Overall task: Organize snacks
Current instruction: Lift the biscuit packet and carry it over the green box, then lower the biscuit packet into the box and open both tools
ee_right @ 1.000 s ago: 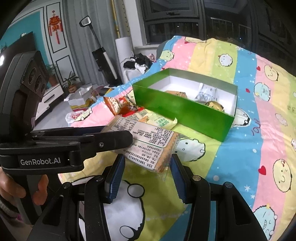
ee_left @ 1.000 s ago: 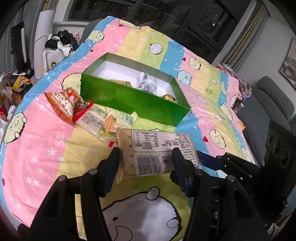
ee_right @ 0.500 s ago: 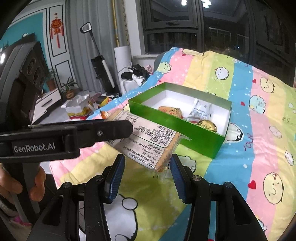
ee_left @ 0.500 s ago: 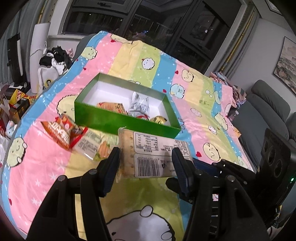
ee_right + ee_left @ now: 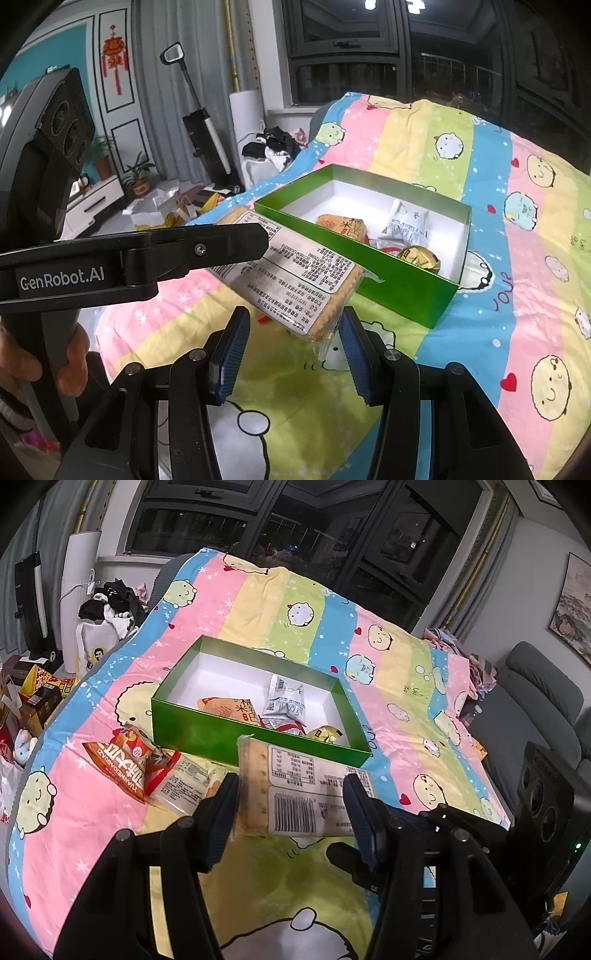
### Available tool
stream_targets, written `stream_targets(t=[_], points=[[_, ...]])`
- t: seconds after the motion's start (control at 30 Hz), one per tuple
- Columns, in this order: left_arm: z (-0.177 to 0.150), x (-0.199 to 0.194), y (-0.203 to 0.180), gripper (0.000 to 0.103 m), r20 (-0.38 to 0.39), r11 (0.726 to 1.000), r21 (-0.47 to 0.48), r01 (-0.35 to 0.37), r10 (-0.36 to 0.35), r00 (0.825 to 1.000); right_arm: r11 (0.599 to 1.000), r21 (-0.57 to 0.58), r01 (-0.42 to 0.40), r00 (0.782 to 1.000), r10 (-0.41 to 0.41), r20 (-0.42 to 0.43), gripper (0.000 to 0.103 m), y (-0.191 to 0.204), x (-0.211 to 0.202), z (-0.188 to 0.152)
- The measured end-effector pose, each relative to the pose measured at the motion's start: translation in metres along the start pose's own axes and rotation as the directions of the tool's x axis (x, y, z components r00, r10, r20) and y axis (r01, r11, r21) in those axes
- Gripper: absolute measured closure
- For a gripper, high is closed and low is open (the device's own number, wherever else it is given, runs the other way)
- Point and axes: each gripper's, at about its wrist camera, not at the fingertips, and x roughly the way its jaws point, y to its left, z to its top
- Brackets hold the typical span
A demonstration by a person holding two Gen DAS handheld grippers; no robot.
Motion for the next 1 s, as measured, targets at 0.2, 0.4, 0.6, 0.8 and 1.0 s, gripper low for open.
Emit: stream_targets(t=[0.2, 0.4, 0.6, 0.8, 1.0], points=[[0.005, 0.006, 0.004, 0.047, 0.001, 1.000, -0.002, 0.001, -0.001, 1.000, 1.000, -0.008, 0.010, 1.000, -0.010, 0.005, 0.051, -0.001, 0.005, 0.006], [0.013, 0.012, 0.009, 0.047, 0.005, 1.000, -0.007, 0.005, -0.005, 1.000, 1.000, -0.016, 0.018, 0.999, -0.018, 0.027, 0.051, -0.004, 0.007, 0.015], [0.022, 0.023, 0.013, 0.047, 0.000, 1.000, -0.014, 0.008, -0.008, 1.000, 0.999, -0.020, 0.027, 0.999, -0.026, 0.043, 0.051, -0.012, 0.016, 0.027], [0.039, 0.038, 0.016, 0.047, 0.001, 1.000, -0.001, 0.005, -0.005, 1.000, 0.999, -0.016, 0.033, 0.998, -0.032, 0.052, 0.051, -0.022, 0.029, 0.036], [0.054, 0.064, 0.018, 0.047, -0.023, 1.000, 0.010, 0.005, -0.004, 1.000, 0.999, 0.005, 0.046, 0.996, -0.046, 0.074, 0.051, -0.041, 0.042, 0.049]])
